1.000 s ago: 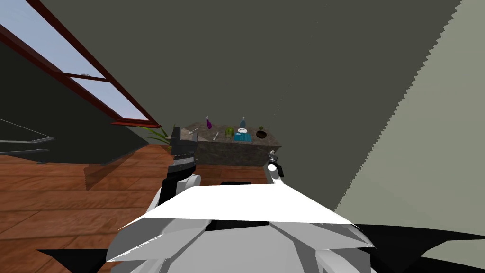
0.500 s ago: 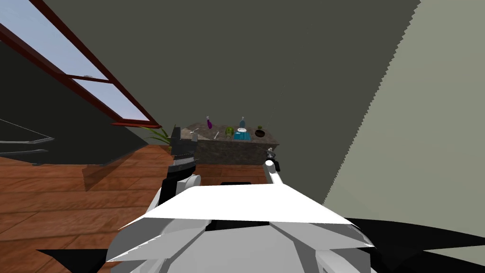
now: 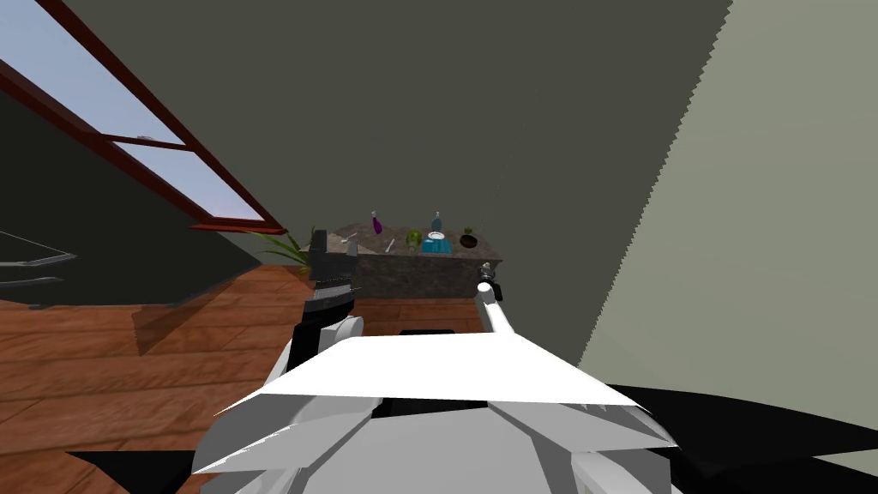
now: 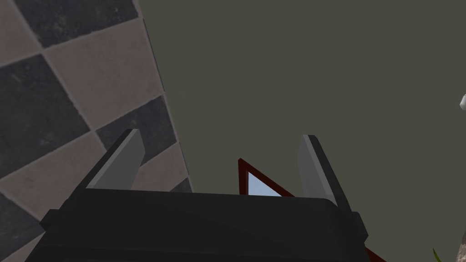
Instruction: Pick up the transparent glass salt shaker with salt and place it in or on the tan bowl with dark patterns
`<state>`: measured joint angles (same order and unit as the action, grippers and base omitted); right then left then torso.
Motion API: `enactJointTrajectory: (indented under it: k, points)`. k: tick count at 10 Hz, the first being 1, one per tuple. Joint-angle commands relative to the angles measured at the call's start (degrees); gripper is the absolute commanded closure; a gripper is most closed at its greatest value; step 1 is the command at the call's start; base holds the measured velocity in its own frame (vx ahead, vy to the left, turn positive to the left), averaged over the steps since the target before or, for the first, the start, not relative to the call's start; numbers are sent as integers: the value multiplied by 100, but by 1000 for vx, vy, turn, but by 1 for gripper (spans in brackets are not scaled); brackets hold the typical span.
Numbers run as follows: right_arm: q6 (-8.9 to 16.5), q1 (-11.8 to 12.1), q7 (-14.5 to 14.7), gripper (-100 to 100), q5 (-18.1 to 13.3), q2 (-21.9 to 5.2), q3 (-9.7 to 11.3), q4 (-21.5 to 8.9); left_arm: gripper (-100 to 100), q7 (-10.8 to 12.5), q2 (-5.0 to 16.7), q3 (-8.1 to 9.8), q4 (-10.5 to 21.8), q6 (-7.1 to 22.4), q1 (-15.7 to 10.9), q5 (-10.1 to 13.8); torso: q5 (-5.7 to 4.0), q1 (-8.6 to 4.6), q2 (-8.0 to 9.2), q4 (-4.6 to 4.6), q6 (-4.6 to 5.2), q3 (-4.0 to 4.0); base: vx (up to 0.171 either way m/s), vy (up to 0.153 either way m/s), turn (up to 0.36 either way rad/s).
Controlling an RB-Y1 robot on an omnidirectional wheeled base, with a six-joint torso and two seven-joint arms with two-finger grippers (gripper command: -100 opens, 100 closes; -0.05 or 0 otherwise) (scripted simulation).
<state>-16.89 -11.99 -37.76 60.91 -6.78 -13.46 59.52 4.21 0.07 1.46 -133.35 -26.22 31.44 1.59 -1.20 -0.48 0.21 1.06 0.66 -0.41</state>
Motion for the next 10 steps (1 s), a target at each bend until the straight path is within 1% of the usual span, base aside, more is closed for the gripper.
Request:
enactJointTrajectory:
  k: [1,2,3,4,6,7,9,10]
  points:
    - [12,-286,11,100,-86,-33,-89,-286,0,0,0,0,0,0,0,0,0,0,0,0,0,0,45,4,-88]
    - [12,-410,11,100,-86,-33,-89,-329,0,0,0,0,0,0,0,0,0,-2,-9,3,2,-6,42,0,-43]
    - [35,-635,50,100,-130,-47,-166,-531,0,0,0,0,0,0,0,0,0,-1,-10,1,-2,-6,51,0,-60]
    - [35,-671,50,100,-130,-47,-166,-531,0,0,0,0,0,0,0,0,1,-1,-13,2,1,-7,45,2,-35]
    - [87,-1118,146,100,-202,-78,-323,-938,0,0,0,0,0,0,0,0,1,1,-15,2,-1,-8,69,4,-87]
    - [87,-1208,146,100,-202,-78,-323,-938,0,0,0,0,0,0,1,0,2,0,-25,5,2,-14,86,4,-54]
    - [145,-1620,258,100,-254,-102,-483,-1339,0,0,0,0,0,0,1,0,2,3,-31,5,-1,-17,121,11,-99]
    - [145,-1752,258,100,-254,-102,-483,-1339,0,0,0,0,0,0,1,0,2,3,-44,8,2,-25,114,-1,-56]
